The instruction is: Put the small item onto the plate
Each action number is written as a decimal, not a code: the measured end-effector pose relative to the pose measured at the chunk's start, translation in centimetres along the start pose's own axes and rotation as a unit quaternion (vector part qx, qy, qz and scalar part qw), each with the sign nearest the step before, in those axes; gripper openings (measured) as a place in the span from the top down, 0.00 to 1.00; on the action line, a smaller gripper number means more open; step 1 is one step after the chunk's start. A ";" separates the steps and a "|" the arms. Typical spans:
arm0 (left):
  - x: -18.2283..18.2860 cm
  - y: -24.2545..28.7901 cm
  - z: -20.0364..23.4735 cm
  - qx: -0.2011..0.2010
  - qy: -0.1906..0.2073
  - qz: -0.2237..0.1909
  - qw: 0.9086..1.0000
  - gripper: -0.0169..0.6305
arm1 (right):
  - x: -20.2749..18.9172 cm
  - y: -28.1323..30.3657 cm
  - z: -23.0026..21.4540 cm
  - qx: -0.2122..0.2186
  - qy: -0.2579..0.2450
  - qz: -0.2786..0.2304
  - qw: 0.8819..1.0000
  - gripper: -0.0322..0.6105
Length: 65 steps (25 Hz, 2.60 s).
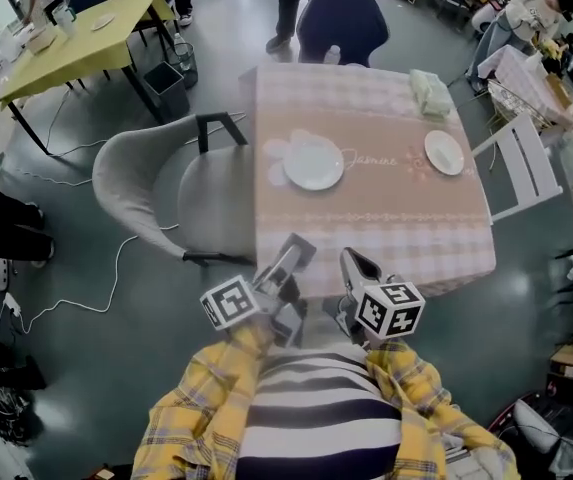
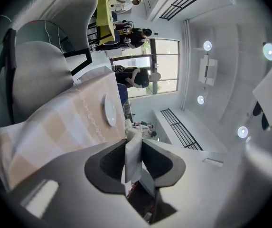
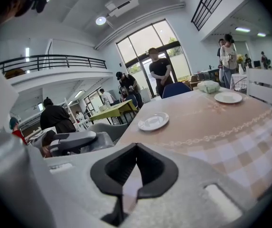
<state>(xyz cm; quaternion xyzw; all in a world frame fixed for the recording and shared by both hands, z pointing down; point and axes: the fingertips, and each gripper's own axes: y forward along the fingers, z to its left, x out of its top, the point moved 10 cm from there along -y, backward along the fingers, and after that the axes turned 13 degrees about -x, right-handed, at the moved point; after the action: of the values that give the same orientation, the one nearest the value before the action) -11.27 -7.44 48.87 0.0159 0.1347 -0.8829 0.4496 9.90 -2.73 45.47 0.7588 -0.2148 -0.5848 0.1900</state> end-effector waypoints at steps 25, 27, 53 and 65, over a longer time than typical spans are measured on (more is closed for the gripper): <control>8.2 15.0 6.3 0.072 0.040 0.009 0.997 0.84 | 9.9 14.9 -3.9 0.105 -0.059 0.025 0.992 0.95; 8.9 15.8 6.4 0.083 0.052 0.028 0.995 0.84 | 10.0 15.5 -4.2 0.107 -0.059 0.030 0.992 0.95; 11.6 19.5 8.2 0.180 0.037 0.132 0.974 0.63 | 11.2 19.6 -4.4 0.142 -0.106 0.053 0.983 0.95; 11.8 19.4 7.2 0.259 0.223 0.293 0.893 0.57 | 10.9 19.2 -4.4 0.144 -0.110 0.058 0.982 0.95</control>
<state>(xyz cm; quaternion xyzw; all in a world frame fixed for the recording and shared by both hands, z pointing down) -2.16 -29.42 49.67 0.3672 -0.0130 -0.6880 0.6258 14.61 -24.59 48.13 0.6957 -0.3595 -0.6157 0.0877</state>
